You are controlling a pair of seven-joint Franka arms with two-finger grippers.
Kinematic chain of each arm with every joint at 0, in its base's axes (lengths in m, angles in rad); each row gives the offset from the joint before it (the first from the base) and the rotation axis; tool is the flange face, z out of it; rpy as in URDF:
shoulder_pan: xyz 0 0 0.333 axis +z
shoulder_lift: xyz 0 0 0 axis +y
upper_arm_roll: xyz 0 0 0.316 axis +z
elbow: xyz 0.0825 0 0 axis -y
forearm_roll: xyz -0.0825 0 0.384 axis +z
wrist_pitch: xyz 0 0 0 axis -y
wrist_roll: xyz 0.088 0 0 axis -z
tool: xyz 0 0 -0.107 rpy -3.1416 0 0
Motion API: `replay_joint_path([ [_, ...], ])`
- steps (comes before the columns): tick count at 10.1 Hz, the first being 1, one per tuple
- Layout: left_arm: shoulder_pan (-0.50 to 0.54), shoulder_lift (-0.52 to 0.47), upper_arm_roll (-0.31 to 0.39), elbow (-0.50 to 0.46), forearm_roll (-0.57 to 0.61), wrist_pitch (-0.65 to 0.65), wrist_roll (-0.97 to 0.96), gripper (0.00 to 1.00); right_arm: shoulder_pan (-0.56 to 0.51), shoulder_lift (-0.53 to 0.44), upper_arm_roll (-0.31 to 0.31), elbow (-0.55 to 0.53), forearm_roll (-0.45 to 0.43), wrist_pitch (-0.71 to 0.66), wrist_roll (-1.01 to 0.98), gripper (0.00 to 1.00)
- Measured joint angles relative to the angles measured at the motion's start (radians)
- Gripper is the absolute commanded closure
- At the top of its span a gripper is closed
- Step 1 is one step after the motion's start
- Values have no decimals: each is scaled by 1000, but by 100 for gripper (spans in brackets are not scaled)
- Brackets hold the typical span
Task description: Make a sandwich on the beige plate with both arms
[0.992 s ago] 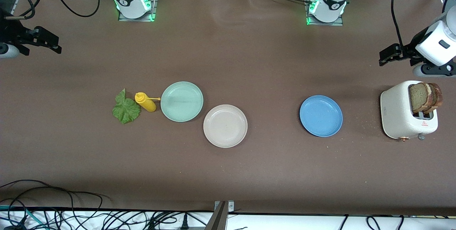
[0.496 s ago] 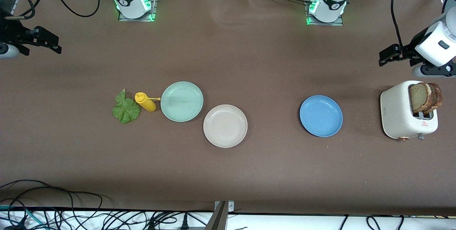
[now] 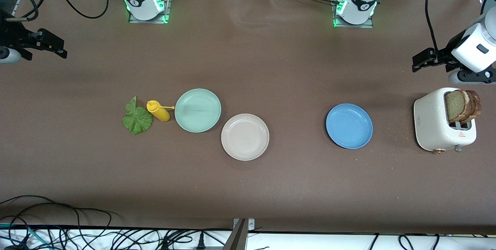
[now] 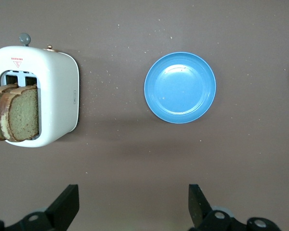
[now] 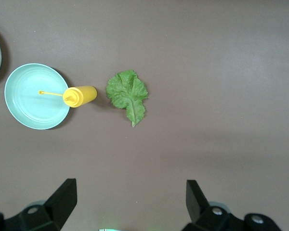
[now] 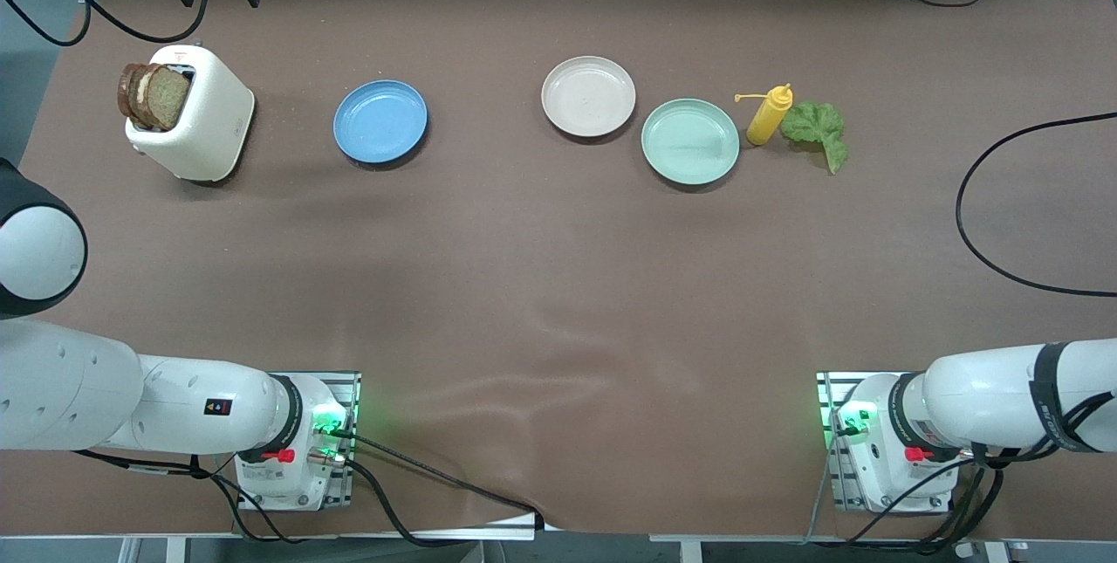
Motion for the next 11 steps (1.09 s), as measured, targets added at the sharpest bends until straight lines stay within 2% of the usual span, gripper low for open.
replay_joint_path([
  [11, 0, 1, 0, 0, 0, -2, 0, 0, -2, 13, -17, 0, -3, 47, 0, 0],
])
